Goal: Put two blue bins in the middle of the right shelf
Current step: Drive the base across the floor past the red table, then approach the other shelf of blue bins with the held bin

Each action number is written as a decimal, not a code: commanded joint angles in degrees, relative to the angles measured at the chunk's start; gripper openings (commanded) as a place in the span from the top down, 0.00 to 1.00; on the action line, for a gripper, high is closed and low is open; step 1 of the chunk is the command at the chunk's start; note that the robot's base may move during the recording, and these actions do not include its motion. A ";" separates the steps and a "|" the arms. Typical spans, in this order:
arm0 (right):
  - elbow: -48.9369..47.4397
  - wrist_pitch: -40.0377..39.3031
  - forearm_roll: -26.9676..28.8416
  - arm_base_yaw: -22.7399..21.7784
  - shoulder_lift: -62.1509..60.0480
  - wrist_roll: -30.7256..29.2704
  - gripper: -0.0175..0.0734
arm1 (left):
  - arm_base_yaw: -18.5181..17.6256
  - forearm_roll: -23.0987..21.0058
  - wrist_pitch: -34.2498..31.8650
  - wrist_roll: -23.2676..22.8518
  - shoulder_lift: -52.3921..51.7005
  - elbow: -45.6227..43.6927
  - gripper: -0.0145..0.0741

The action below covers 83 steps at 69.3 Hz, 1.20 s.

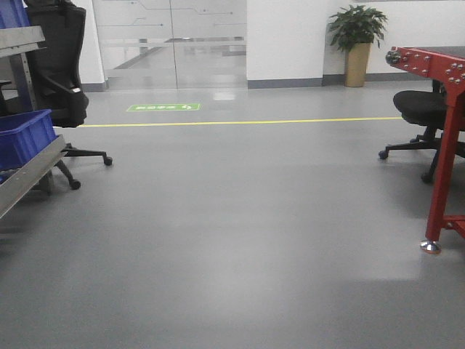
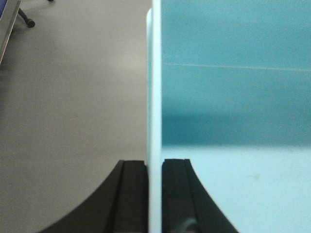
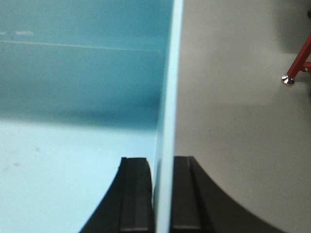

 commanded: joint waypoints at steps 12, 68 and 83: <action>-1.07 -9.84 3.24 0.67 -0.70 -0.63 0.99 | -0.51 -3.44 -7.47 -0.04 -0.41 -0.98 0.96; -1.07 -9.84 3.24 0.67 -0.70 -0.63 0.99 | -0.51 -3.44 -7.47 -0.04 -0.41 -0.98 0.96; -1.07 -9.84 3.24 0.67 -0.70 -0.63 0.99 | -0.51 -3.44 -7.47 -0.04 -0.41 -0.98 0.96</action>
